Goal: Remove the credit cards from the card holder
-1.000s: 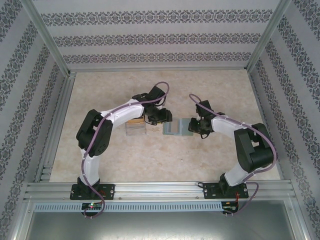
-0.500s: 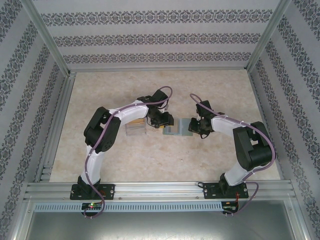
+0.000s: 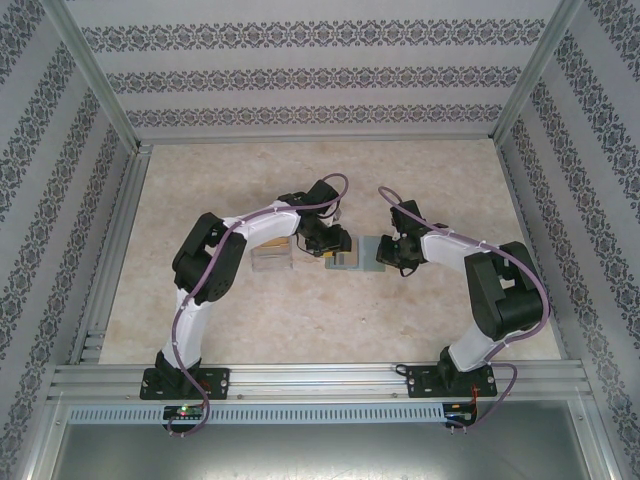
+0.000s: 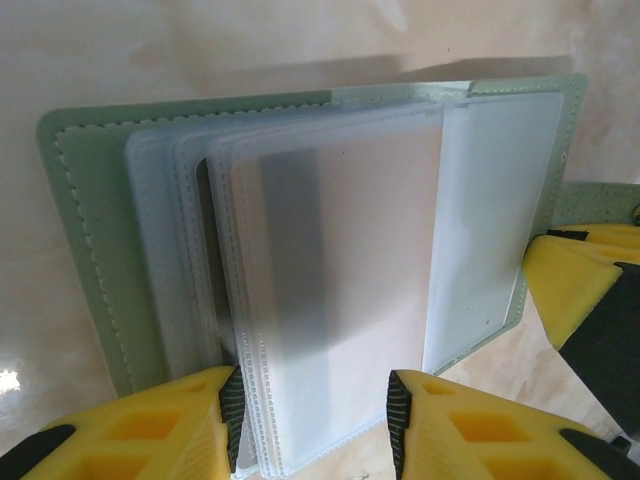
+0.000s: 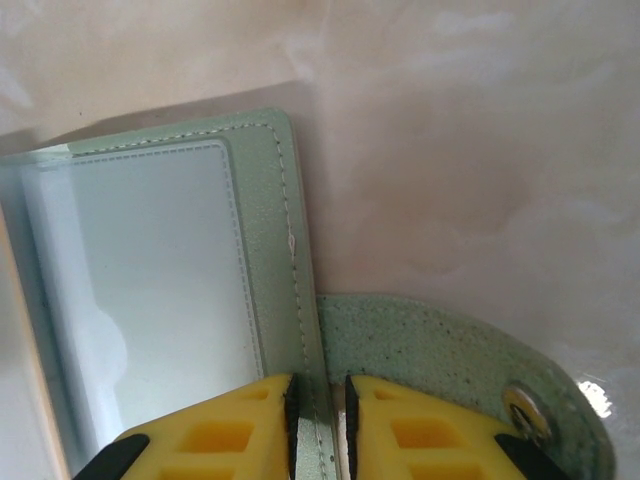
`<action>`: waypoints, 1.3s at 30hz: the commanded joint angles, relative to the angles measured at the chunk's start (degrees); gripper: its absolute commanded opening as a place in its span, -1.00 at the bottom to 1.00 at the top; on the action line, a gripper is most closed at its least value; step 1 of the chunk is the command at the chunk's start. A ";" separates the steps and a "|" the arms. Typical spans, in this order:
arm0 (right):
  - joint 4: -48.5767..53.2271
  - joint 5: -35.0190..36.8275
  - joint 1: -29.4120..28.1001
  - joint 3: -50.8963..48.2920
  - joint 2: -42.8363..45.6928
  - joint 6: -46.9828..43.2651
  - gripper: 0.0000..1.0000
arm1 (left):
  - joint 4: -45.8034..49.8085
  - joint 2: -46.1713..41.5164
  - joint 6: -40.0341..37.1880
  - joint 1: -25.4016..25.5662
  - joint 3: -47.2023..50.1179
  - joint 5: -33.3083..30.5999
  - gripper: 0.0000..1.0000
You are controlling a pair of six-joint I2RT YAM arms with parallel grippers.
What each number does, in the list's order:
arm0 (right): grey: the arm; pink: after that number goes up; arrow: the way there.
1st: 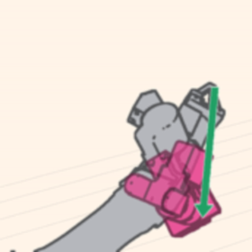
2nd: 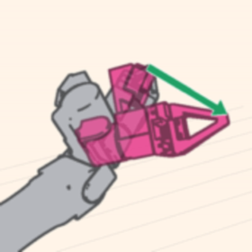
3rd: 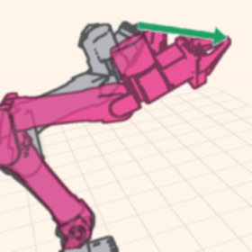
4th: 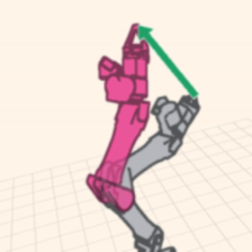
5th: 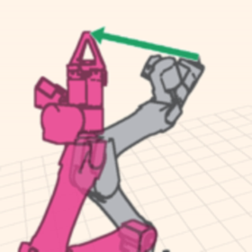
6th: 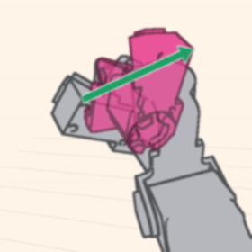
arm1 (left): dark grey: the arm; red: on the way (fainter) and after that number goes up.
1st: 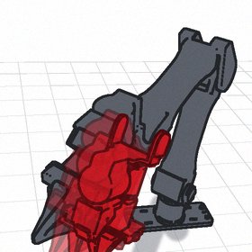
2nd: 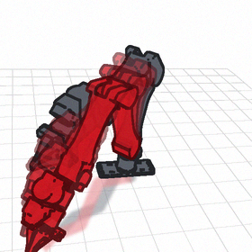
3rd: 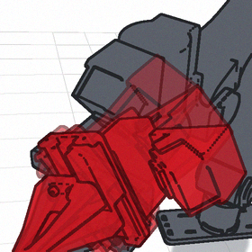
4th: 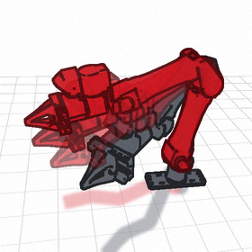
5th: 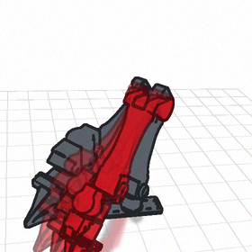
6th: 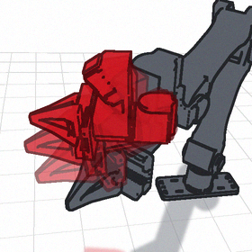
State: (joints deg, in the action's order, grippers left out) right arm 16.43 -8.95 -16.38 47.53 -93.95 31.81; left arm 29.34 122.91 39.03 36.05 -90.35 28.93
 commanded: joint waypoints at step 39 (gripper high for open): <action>-1.22 -2.56 -2.21 1.08 -3.08 1.50 -0.52 | 5.82 -1.05 -3.08 1.65 -4.97 -9.50 0.50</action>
State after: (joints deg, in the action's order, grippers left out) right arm 16.47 -8.58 -16.95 48.07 -94.45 31.88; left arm 31.09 123.28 37.47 37.19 -93.62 24.93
